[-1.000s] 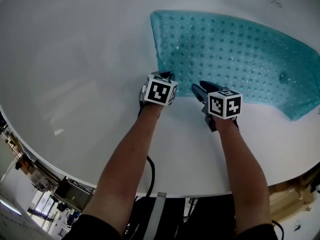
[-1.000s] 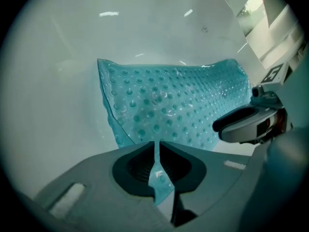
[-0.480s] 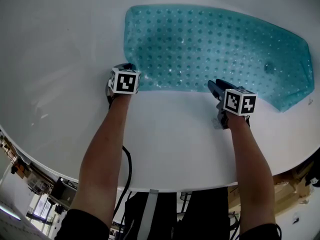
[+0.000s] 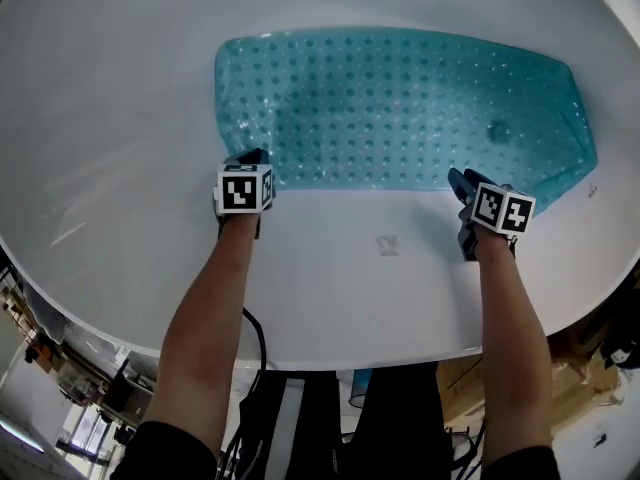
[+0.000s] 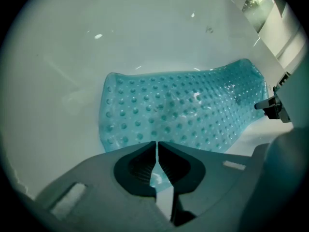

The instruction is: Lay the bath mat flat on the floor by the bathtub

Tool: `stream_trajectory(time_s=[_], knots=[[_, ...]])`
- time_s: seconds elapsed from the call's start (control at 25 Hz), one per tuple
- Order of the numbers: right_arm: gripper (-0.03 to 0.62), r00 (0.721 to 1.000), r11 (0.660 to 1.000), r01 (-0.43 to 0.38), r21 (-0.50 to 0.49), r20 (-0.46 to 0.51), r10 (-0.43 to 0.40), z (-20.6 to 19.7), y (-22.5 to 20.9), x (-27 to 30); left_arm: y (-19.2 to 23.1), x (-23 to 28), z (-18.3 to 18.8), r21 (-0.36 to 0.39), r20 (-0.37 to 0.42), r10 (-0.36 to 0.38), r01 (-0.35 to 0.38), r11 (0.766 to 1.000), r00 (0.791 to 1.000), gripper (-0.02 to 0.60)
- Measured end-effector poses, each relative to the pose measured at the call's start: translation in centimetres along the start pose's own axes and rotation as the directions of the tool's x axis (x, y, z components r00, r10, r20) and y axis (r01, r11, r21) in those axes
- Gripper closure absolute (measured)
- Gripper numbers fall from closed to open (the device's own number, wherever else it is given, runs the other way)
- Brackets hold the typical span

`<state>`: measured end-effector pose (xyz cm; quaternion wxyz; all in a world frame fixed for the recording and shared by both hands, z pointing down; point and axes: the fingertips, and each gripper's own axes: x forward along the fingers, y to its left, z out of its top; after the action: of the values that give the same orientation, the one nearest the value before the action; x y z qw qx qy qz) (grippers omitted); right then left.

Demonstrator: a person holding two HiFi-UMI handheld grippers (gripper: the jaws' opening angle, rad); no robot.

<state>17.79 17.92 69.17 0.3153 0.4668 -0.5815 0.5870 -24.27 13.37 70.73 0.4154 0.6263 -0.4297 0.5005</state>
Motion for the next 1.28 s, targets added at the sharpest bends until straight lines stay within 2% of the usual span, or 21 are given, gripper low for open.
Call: stream_trajectory(time_s=[0.48, 0.64, 0.68, 0.8, 0.92, 1.08, 1.2, 1.28], knots=[[0.411, 0.984, 0.984, 0.171, 0.045, -0.057, -0.168, -0.9, -14.4, -3.9, -17.5, 1.2, 4.5, 0.076, 0.024, -0.136, 0.134, 0.988, 0.99, 0.561], [0.414, 0.98, 0.98, 0.189, 0.068, -0.077, -0.184, -1.3, -16.9, -5.3, -22.0, 1.7, 6.2, 0.098, 0.034, -0.169, 0.166, 0.981, 0.985, 0.563], [0.439, 0.979, 0.979, 0.192, 0.067, -0.079, -0.186, -1.2, -17.2, -5.6, -23.0, 1.7, 6.5, 0.101, 0.036, -0.177, 0.173, 0.98, 0.984, 0.561], [0.456, 0.976, 0.975, 0.208, 0.072, -0.075, -0.203, -0.8, -17.6, -6.5, -25.9, 1.7, 7.6, 0.116, 0.046, -0.207, 0.201, 0.973, 0.977, 0.563], [0.453, 0.984, 0.98, 0.175, 0.093, -0.042, -0.172, 0.2, -16.5, -7.4, -28.3, 1.3, 8.6, 0.126, 0.058, -0.238, 0.229, 0.965, 0.97, 0.563], [0.436, 0.993, 0.996, 0.088, 0.026, 0.07, -0.09, 3.6, -14.1, -7.7, -30.5, 1.2, 9.5, 0.129, 0.076, -0.269, 0.258, 0.957, 0.96, 0.563], [0.433, 0.984, 0.999, 0.041, 0.035, 0.174, -0.046, 6.3, -14.0, -6.4, -31.7, 2.1, 10.2, 0.141, 0.092, -0.289, 0.275, 0.951, 0.953, 0.566], [0.433, 0.974, 0.997, 0.036, 0.061, 0.221, -0.049, 7.8, -14.2, -5.2, -32.2, 2.7, 10.9, 0.155, 0.104, -0.302, 0.285, 0.946, 0.948, 0.566]])
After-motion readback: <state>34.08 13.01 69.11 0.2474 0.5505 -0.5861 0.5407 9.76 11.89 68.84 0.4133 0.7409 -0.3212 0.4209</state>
